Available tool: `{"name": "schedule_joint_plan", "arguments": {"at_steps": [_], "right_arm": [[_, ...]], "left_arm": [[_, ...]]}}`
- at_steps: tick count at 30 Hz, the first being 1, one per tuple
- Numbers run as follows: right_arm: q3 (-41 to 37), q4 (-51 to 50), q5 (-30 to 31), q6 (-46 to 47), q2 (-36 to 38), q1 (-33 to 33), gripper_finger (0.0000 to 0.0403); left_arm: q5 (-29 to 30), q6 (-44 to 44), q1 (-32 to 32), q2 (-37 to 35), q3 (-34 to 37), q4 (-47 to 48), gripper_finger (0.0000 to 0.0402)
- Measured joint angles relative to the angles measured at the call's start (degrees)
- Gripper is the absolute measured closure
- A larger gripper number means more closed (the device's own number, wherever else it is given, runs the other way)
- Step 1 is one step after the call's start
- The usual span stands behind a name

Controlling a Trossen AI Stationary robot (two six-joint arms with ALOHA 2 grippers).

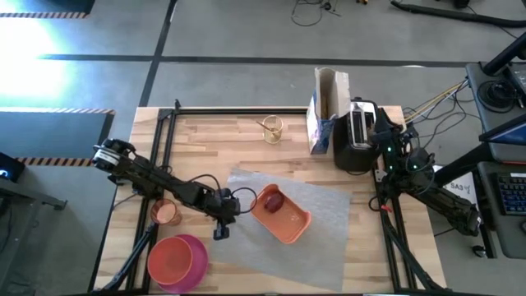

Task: Arrange a breakfast setting
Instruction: Move the gray table mat on the center of the table

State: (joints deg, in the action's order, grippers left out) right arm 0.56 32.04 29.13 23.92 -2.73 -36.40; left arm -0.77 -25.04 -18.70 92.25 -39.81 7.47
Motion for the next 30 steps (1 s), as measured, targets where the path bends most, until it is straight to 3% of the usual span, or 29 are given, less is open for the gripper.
{"name": "schedule_joint_plan", "arguments": {"at_steps": [11, 24, 30], "right_arm": [[0.0, -0.1, -2.2, 6.2, -0.1, 0.0, 0.0312], [0.0, 0.4, -2.7, 6.2, 0.0, 0.0, 0.0312], [3.5, -5.2, -11.0, 7.1, -0.1, 0.2, 0.0312]], "left_arm": [[2.3, 1.0, 0.1, 0.0, 0.0, -1.3, 0.0400], [2.4, 1.0, 0.1, 0.0, -0.1, -1.5, 0.0400], [3.0, 1.0, 0.1, 0.0, -0.1, -1.9, 0.0400]]}}
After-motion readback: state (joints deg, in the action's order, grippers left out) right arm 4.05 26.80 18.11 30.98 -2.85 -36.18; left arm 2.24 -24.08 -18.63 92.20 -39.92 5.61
